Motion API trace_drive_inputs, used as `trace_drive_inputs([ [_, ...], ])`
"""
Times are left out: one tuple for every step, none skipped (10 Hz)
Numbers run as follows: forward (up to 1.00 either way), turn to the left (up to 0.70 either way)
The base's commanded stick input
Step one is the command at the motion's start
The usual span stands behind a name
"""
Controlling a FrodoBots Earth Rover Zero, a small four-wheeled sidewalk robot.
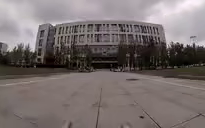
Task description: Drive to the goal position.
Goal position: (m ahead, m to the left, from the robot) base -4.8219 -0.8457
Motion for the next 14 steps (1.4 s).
trace_drive_inputs([
  [1.00,0.00],
  [1.00,0.00],
  [1.00,0.00],
  [1.00,0.00],
  [1.00,0.00],
  [1.00,-0.05],
  [1.00,-0.03],
  [1.00,0.00],
  [1.00,0.00],
  [1.00,0.00],
  [1.00,0.00],
  [1.00,0.00],
  [1.00,-0.05],
  [1.00,-0.19],
])
